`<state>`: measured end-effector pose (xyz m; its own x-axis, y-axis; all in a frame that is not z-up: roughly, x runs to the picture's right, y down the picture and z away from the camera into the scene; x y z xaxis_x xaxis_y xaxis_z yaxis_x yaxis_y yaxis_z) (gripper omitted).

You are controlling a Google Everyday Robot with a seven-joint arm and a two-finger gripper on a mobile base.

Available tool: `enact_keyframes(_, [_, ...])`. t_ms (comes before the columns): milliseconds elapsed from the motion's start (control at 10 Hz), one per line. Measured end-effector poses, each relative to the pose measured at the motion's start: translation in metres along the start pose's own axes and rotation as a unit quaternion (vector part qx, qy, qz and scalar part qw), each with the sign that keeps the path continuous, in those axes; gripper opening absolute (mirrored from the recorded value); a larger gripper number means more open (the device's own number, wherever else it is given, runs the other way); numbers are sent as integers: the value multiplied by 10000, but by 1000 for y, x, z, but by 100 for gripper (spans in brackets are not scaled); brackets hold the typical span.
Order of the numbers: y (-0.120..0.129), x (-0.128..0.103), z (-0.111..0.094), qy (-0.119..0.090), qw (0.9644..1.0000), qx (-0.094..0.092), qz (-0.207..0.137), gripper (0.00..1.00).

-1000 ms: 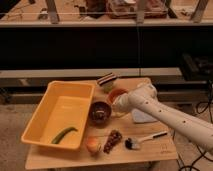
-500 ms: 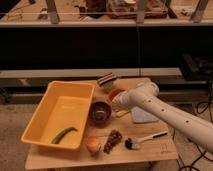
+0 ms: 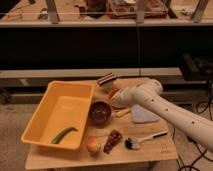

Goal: Place fork in tray

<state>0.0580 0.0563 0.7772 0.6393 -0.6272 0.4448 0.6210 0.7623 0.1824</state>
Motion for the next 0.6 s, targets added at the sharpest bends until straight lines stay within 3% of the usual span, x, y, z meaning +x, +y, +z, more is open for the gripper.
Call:
enact_keyframes(300, [-13,4,-11,147,9998,122,-14,20])
enact_keyframes(600, [-47,17,-37,456,9986,244,-144,20])
